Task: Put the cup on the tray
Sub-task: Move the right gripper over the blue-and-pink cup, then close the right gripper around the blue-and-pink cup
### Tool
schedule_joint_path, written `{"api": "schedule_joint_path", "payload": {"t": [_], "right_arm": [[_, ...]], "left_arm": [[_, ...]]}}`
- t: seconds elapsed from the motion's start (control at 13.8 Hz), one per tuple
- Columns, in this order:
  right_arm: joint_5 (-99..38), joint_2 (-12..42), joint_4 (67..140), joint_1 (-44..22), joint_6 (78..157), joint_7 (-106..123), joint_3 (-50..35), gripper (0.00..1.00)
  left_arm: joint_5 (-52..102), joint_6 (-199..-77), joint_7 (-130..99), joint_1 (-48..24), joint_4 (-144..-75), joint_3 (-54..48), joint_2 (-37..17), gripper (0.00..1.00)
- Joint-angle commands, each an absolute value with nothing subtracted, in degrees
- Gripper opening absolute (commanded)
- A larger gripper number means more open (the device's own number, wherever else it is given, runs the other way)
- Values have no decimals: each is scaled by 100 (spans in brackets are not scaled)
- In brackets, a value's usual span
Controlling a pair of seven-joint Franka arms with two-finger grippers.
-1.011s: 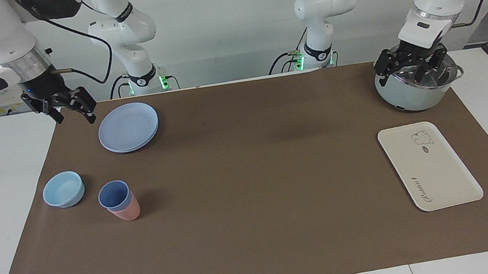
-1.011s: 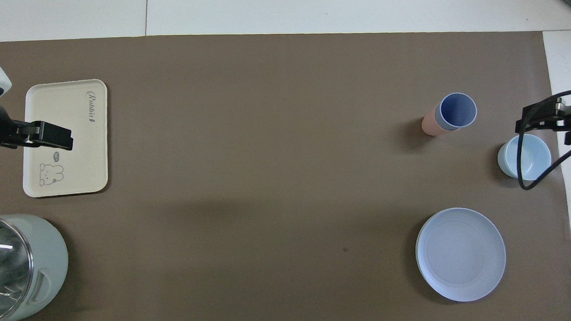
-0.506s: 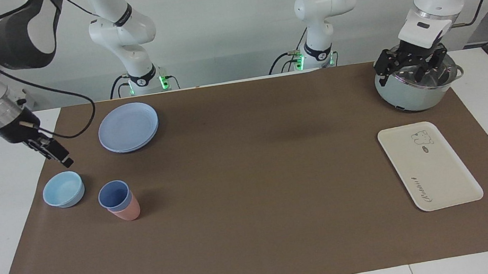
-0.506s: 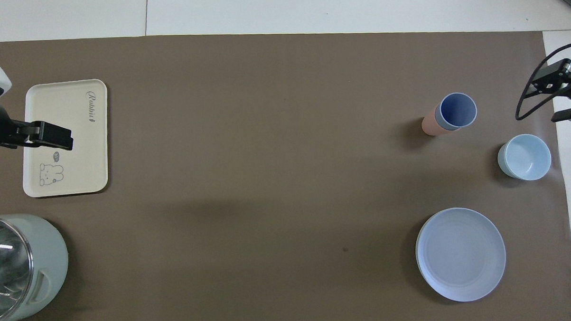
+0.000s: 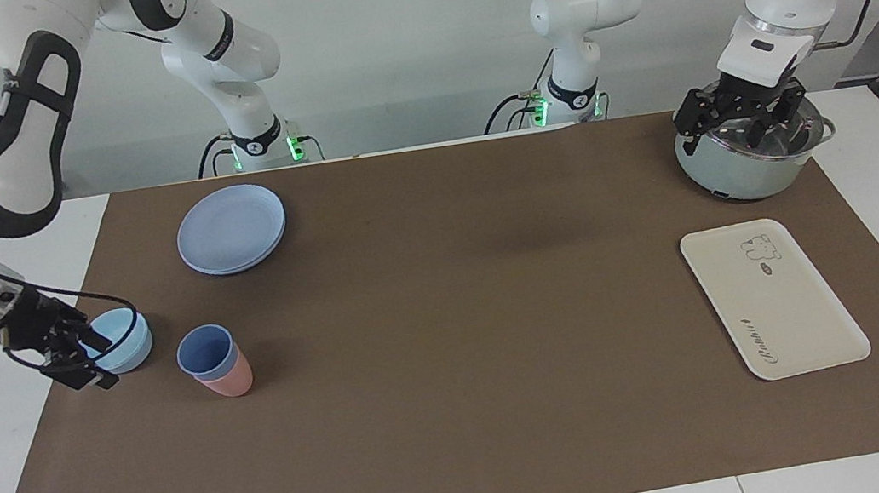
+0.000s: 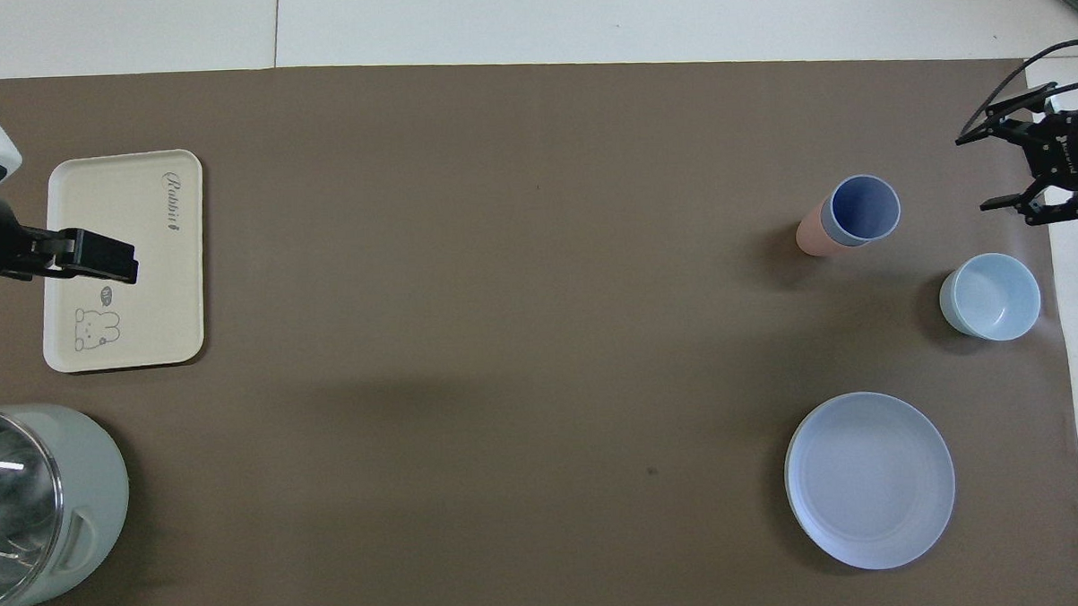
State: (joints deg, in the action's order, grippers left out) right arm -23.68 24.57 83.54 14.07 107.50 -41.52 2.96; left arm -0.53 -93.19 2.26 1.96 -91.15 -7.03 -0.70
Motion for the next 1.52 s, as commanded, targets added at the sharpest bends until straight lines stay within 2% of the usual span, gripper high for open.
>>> {"api": "schedule_joint_path", "payload": {"t": [0.0, 0.22, 0.65, 1.44], "right_arm": [[-2804, 2890, 8200, 1450, 10740, -4430, 246, 90], [-3136, 3032, 8647, 1459, 10705, -4438, 246, 91], [-3488, 3410, 8710, 1354, 10714, -5063, 237, 95], [-4051, 3358, 8973, 1283, 10565, -5036, 185, 97]], "left_arm": [[26, -9396, 316, 264, -9290, -712, 79, 100], [26, -9396, 316, 264, -9290, -712, 79, 100], [26, -9396, 316, 264, -9290, -712, 79, 100], [26, -9396, 316, 264, -9290, -712, 79, 100]]}}
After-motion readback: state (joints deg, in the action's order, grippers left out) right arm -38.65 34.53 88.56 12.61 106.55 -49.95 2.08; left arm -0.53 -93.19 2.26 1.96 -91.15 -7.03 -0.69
